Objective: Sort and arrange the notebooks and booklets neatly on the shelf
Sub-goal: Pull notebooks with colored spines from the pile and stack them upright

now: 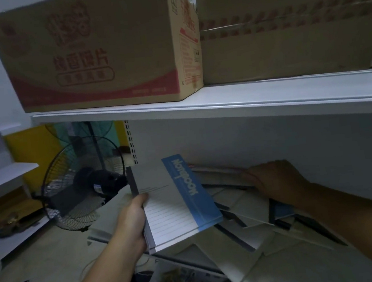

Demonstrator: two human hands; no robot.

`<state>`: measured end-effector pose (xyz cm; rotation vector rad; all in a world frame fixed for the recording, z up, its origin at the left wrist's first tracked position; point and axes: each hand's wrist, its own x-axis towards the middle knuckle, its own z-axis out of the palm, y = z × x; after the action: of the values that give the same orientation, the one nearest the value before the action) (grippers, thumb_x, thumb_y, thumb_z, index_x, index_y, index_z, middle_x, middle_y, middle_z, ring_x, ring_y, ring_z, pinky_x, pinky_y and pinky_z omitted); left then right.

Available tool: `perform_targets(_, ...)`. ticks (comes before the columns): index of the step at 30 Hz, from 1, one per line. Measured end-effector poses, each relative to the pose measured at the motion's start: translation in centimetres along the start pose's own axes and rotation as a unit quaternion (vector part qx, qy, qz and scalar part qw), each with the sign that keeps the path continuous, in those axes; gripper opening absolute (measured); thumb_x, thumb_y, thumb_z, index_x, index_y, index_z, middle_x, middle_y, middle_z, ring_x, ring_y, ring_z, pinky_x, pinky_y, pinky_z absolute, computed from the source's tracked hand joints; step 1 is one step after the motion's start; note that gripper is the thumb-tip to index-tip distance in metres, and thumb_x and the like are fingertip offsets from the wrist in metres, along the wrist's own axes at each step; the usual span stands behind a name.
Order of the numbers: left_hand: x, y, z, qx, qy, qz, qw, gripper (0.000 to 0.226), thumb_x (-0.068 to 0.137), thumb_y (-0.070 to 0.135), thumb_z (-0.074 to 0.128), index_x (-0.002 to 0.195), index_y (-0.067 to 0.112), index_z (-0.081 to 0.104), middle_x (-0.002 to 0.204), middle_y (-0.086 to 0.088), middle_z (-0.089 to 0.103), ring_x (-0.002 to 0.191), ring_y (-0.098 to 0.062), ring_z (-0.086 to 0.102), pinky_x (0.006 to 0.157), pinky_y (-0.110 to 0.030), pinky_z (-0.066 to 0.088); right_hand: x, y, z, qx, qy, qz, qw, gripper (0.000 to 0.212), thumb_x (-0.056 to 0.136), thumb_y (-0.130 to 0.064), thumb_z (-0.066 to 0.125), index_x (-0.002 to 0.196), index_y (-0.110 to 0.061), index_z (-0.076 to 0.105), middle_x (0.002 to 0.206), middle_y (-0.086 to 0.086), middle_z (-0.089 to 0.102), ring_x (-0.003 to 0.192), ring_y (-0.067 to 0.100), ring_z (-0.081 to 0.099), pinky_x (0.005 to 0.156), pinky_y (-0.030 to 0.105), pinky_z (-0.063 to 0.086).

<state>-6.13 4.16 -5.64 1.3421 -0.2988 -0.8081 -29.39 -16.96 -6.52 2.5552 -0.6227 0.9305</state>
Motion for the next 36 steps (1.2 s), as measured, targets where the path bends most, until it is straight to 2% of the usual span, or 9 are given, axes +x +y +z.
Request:
perform_targets(6,-0.7,1.7,2.3,0.025,-0.042,0.097,0.994,0.016,0.096,0.008,0.043,0.098,0.014,0.058,0.087,-0.014,0.065,0.076,-0.032,0.063,0.061,-0.034,0.048,-0.4,0.3,-3.9,-0.083,0.121,0.06,0.987,0.045,0.087,-0.023,0.044,0.045,-0.013,0.058,0.042,0.0,0.052,0.033,0.011,0.045,0.038,0.013,0.031)
perform_targets(11,-4.8,0.3,8.3,0.028,-0.118,0.126,0.985,0.012,0.099,0.017,0.045,0.096,0.016,0.057,0.086,-0.01,0.066,0.076,-0.029,0.064,0.062,-0.033,0.051,-0.5,-4.3,-9.8,-0.105,0.01,0.1,0.989,0.005,0.066,-0.016,0.069,0.067,-0.021,0.068,0.053,-0.001,0.061,0.041,0.017,0.058,0.039,0.02,0.039)
perform_targets(14,-7.4,-1.5,13.3,0.011,-0.162,0.114,0.98,0.018,0.098,0.027,0.048,0.103,0.013,0.059,0.075,-0.002,0.073,0.067,-0.02,0.069,0.053,-0.025,0.052,-1.9,-7.0,-11.6,-0.103,-0.049,0.118,0.986,0.022,0.052,-0.034,0.079,0.051,-0.02,0.062,0.042,0.001,0.056,0.032,0.018,0.054,0.036,0.017,0.03)
perform_targets(18,-11.3,-4.6,19.0,-0.013,-0.188,0.088,0.978,0.022,0.095,0.008,0.047,0.112,0.0,0.058,0.093,-0.019,0.069,0.076,-0.03,0.064,0.063,-0.031,0.05,-6.3,-6.6,-15.0,-0.012,-0.122,0.105,0.987,0.039,0.082,-0.047,0.044,0.07,-0.016,0.064,0.068,0.005,0.065,0.06,0.026,0.062,0.044,0.024,0.02)
perform_targets(21,-14.4,-7.0,22.2,-0.026,-0.247,0.042,0.968,0.023,0.091,-0.005,0.041,0.098,0.002,0.061,0.072,-0.014,0.072,0.06,-0.026,0.067,0.045,-0.022,0.052,-11.0,-2.9,-18.0,0.123,-0.143,0.147,0.971,0.052,0.087,-0.055,0.026,0.085,-0.017,0.062,0.079,0.005,0.061,0.082,0.027,0.058,0.057,0.029,0.034)
perform_targets(23,-16.5,-8.6,24.2,-0.024,-0.308,-0.014,0.951,0.022,0.091,-0.004,0.043,0.1,0.002,0.061,0.071,-0.015,0.073,0.058,-0.025,0.07,0.046,-0.027,0.054,-14.9,1.0,-19.5,0.183,-0.126,0.278,0.935,0.04,0.088,-0.051,0.042,0.101,-0.017,0.06,0.088,0.001,0.06,0.094,0.021,0.057,0.07,0.026,0.044)
perform_targets(25,-18.5,-10.6,26.4,0.001,-0.351,-0.047,0.935,0.02,0.093,0.0,0.045,0.105,0.005,0.06,0.075,-0.014,0.074,0.061,-0.025,0.071,0.048,-0.028,0.054,-19.3,5.1,-21.3,0.196,-0.11,0.377,0.899,0.056,0.079,-0.051,0.048,0.125,-0.02,0.049,0.121,0.002,0.054,0.115,0.021,0.051,0.094,0.032,0.045)
perform_targets(30,-24.8,-16.0,33.5,0.036,-0.393,-0.101,0.913,0.016,0.096,0.006,0.048,0.099,0.007,0.063,0.089,-0.016,0.073,0.083,-0.032,0.067,0.067,-0.037,0.049,-30.5,10.2,-24.9,0.401,-0.093,0.578,0.705,0.045,0.094,-0.032,0.054,0.135,-0.02,0.038,0.119,-0.003,0.052,0.106,0.017,0.054,0.094,0.032,0.044)
perform_targets(36,-32.0,-23.9,41.2,0.108,-0.409,-0.147,0.894,0.027,0.098,0.02,0.049,0.12,0.007,0.058,0.108,-0.021,0.067,0.095,-0.038,0.065,0.078,-0.044,0.054,-41.2,12.7,-29.0,0.402,0.059,0.714,0.571,0.064,0.092,-0.022,0.06,0.146,-0.022,0.025,0.142,0.005,0.043,0.122,0.03,0.05,0.103,0.048,0.042)
